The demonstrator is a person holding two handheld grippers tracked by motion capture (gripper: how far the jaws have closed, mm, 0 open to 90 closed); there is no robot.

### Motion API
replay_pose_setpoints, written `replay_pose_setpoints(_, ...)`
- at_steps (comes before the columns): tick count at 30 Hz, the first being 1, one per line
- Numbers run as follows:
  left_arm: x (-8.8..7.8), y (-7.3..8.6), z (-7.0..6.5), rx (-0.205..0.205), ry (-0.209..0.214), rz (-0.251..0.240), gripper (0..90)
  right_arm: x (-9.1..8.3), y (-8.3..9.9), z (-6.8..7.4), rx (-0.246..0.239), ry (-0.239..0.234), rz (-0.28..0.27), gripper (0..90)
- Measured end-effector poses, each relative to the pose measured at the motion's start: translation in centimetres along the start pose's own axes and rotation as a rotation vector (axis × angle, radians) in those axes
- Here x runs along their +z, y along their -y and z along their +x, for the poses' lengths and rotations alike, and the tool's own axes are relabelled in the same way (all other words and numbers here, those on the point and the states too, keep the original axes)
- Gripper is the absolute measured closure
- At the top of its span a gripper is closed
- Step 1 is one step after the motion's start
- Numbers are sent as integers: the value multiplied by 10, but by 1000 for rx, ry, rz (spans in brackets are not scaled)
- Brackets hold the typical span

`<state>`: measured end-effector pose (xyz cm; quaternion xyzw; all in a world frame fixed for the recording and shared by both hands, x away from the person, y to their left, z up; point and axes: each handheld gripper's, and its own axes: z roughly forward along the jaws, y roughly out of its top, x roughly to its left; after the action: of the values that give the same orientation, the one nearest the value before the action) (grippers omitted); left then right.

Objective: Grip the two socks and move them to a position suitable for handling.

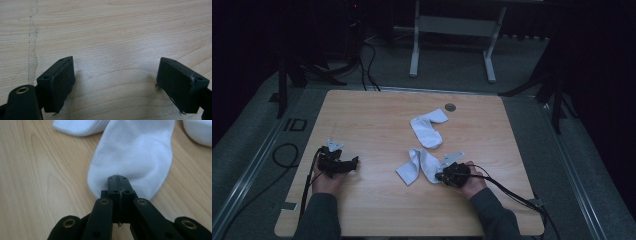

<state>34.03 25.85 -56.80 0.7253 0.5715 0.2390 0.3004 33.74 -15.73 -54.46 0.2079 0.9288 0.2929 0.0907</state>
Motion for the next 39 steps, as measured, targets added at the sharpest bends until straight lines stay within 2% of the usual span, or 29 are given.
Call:
replay_pose_setpoints(12, 0, 0, 0, 3, 0, 0, 153, -15, 19, -3, 1, -3, 19, 888)
replay_pose_setpoints(19, 0, 0, 0, 3, 0, 0, 153, -25, 31, -12, 17, 13, 27, 875)
replay_pose_setpoints(26, 0, 0, 0, 2, 0, 0, 153, -32, 43, -25, 57, 34, 26, 873)
replay_pose_setpoints(30, 0, 0, -1, 0, 1, -2, 153, -37, 48, -33, 70, 70, 41, 871)
replay_pose_setpoints(34, 0, 0, -1, 0, 0, -2, 153, -42, 50, -40, 81, 154, 83, 868)
replay_pose_setpoints(36, 0, 0, 0, 0, 1, -3, 153, -48, 47, -39, 92, 172, 62, 869)
replay_pose_setpoints(39, 0, 0, -1, 0, 1, -2, 153, -57, 35, -32, 69, 182, 15, 871)
